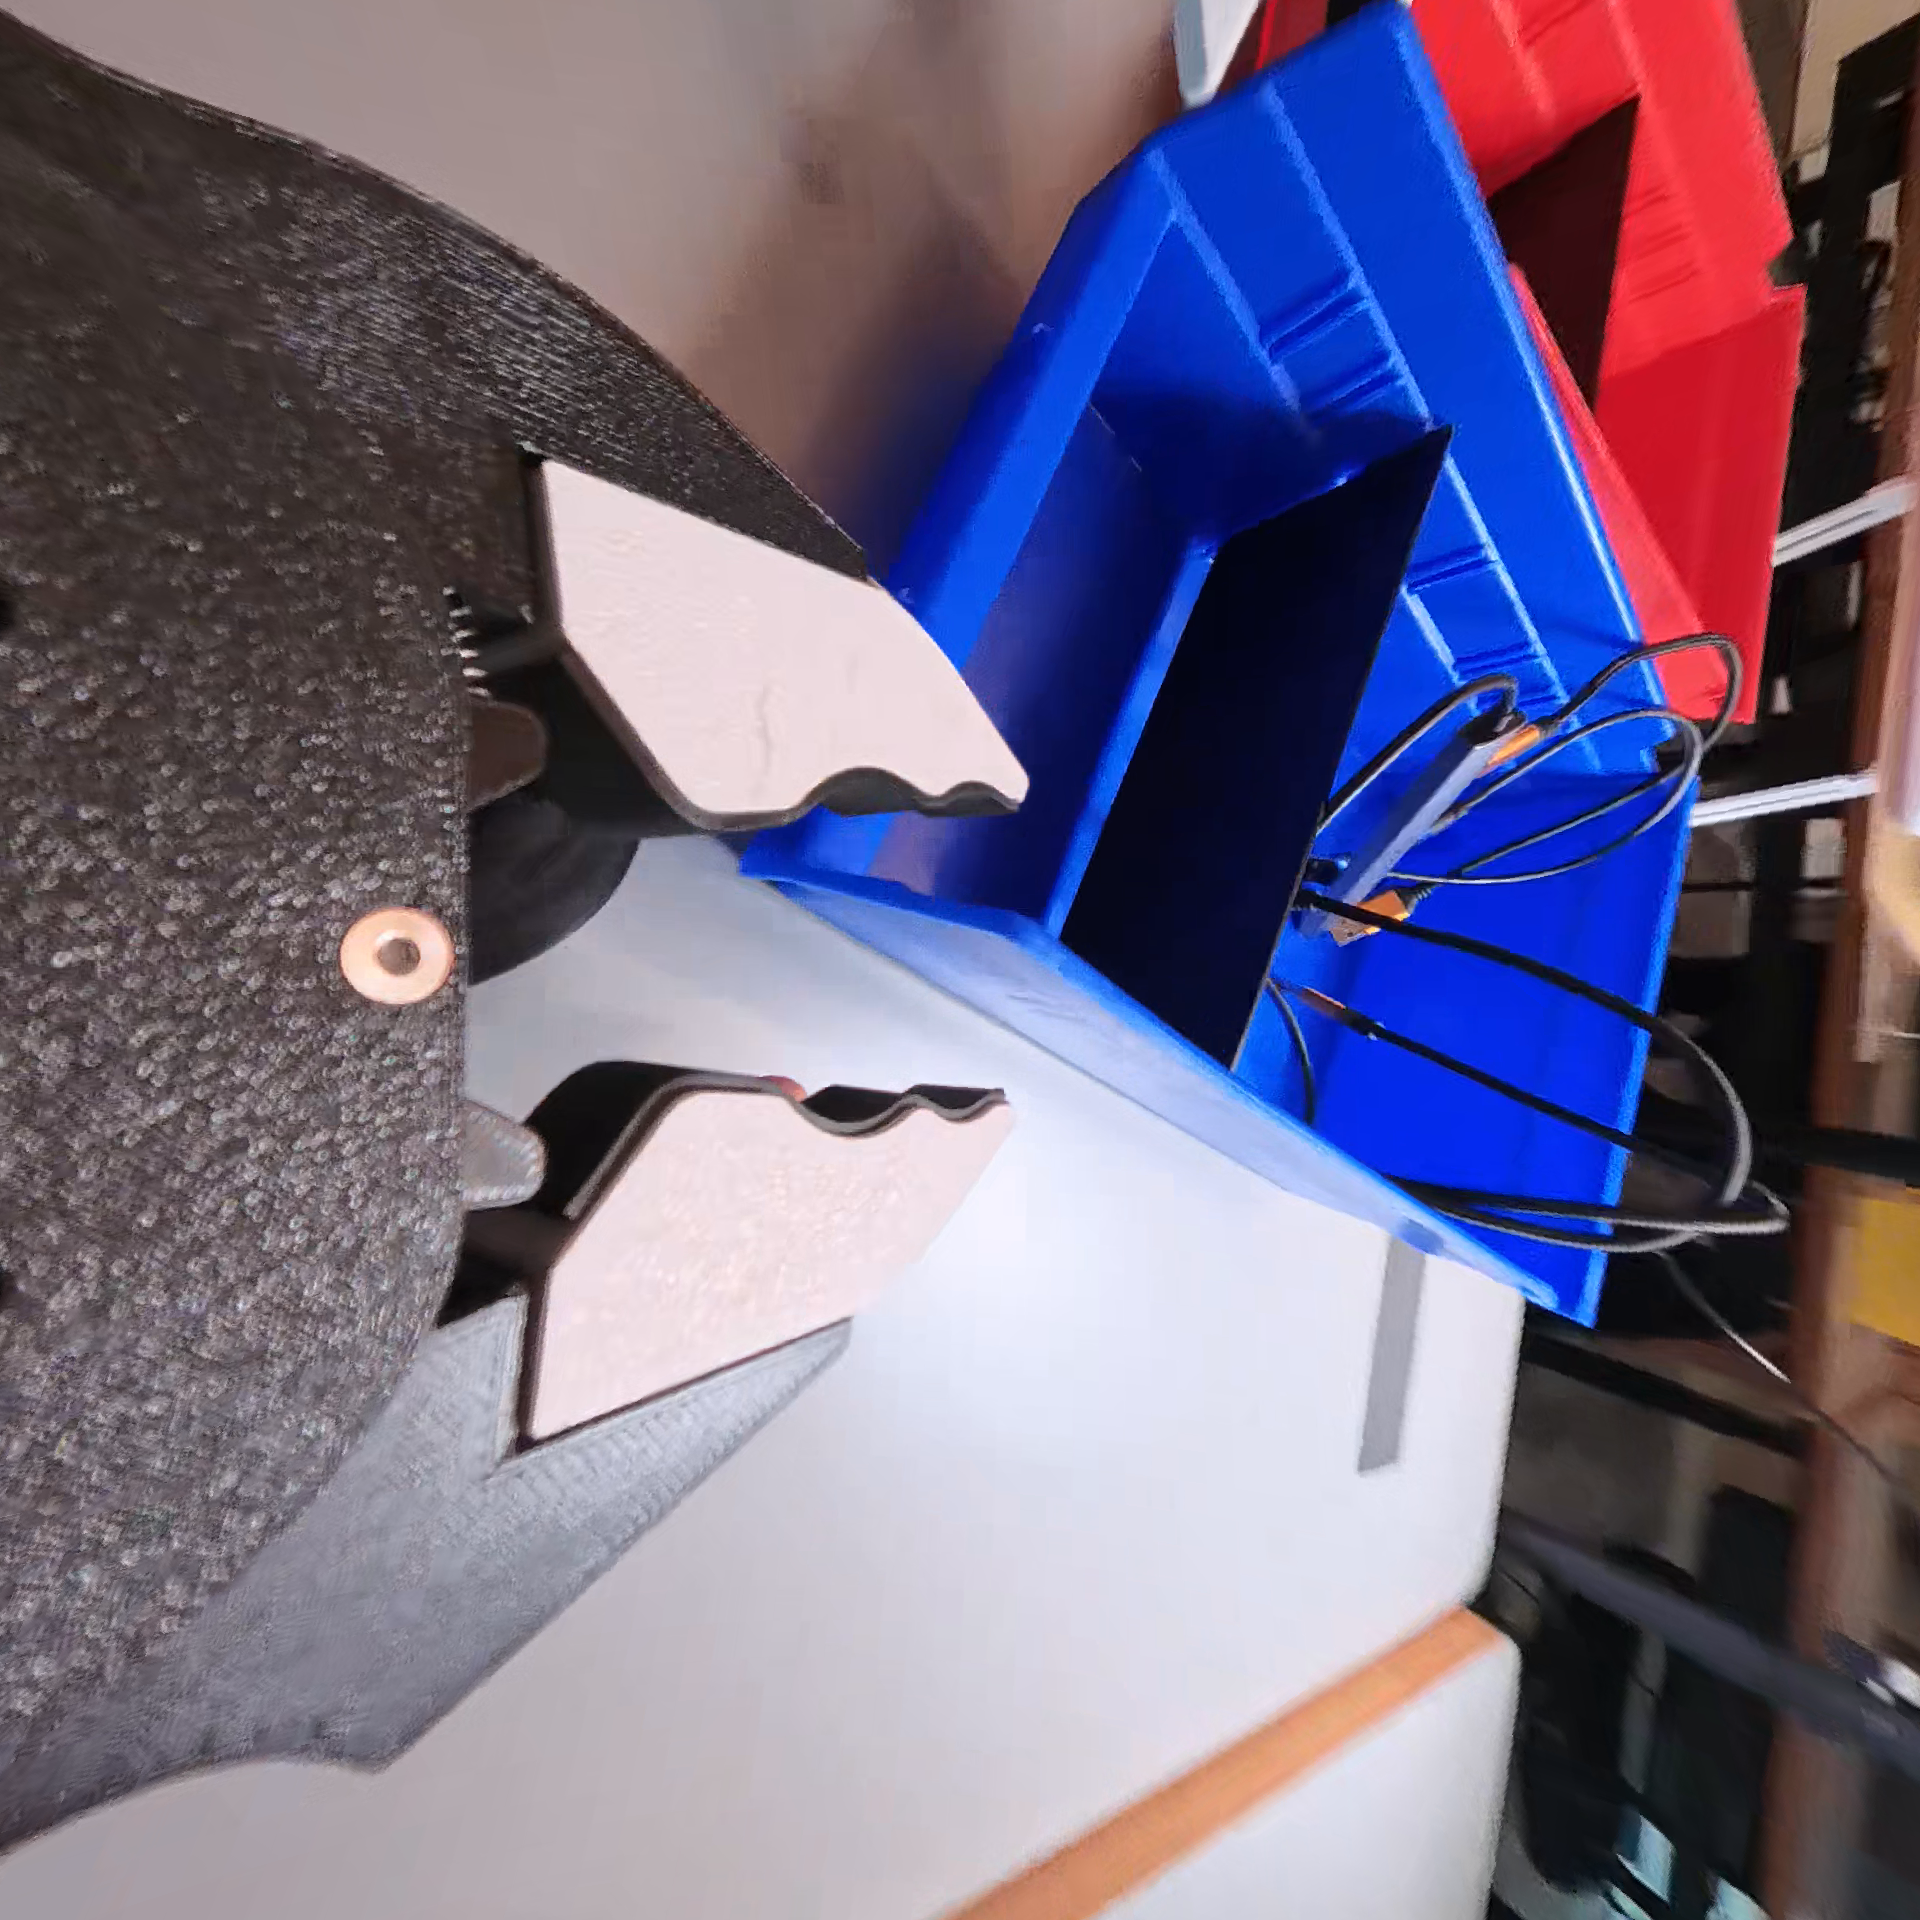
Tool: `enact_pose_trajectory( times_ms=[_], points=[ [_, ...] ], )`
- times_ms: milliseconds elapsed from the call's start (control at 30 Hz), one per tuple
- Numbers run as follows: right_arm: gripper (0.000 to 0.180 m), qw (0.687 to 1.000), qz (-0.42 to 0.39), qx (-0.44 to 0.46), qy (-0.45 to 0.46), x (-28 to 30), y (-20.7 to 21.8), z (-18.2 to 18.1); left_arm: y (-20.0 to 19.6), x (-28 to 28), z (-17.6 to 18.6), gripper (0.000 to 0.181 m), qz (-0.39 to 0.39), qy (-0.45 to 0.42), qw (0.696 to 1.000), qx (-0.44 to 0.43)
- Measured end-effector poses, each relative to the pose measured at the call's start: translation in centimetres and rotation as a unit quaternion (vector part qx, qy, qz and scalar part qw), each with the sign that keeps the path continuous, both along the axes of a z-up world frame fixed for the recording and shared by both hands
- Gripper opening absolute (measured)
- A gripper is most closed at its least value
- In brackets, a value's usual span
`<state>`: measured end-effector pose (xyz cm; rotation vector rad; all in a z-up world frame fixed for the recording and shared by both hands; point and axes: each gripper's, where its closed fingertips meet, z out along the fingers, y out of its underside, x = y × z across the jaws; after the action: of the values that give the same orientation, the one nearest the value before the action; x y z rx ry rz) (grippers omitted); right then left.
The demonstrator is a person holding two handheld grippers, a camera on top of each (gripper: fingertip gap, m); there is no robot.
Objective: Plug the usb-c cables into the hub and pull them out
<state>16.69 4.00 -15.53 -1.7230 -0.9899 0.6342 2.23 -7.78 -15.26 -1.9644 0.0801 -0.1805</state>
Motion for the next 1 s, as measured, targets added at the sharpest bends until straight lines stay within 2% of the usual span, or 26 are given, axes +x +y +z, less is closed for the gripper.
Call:
enact_pose_trajectory(
  times_ms=[67, 167, 333, 433, 567, 667, 800, 1000],
  points=[
    [0.045, 0.999, 0.003, -0.026, 0.021, -0.9, 0.6, 0.3, 1.3, 0.1, -0.2, 0.051, 0.024, -0.022, 0.999, -0.005],
    [0.041, 0.999, 0.01, -0.036, -0.014, -2.0, 1.3, -0.9, 2.9, -0.5, -0.7, 0.048, 0.061, -0.021, 0.998, -0.007],
    [0.021, 1.0, -0.017, -0.015, -0.008, -1.8, 2.5, -0.6, 4.0, -1.9, -0.9, 0.024, 0.121, 0.028, 0.992, 0.024],
    [0.017, 0.999, -0.037, -0.003, -0.002, -0.9, 2.7, -0.2, 4.4, -1.5, -0.9, 0.017, 0.134, 0.042, 0.989, 0.037],
    [0.014, 0.998, -0.061, 0.022, 0.023, 1.5, 2.0, 1.6, 4.3, 0.5, -0.2, 0.017, 0.115, 0.032, 0.992, 0.049],
    [0.014, 0.995, -0.073, 0.05, 0.054, 2.9, 0.6, 4.1, 3.6, 1.4, 2.6, 0.017, 0.103, 0.05, 0.99, 0.082],
    [0.016, 0.99, -0.052, 0.092, 0.091, 2.5, -1.5, 9.8, 1.6, 1.3, 7.9, 0.016, 0.108, 0.066, 0.983, 0.133],
    [0.017, 0.98, 0.042, 0.134, 0.143, -4.3, -5.8, 17.8, -4.9, -3.5, 16.1, 0.017, 0.182, 0.097, 0.957, 0.203]
  ],
)
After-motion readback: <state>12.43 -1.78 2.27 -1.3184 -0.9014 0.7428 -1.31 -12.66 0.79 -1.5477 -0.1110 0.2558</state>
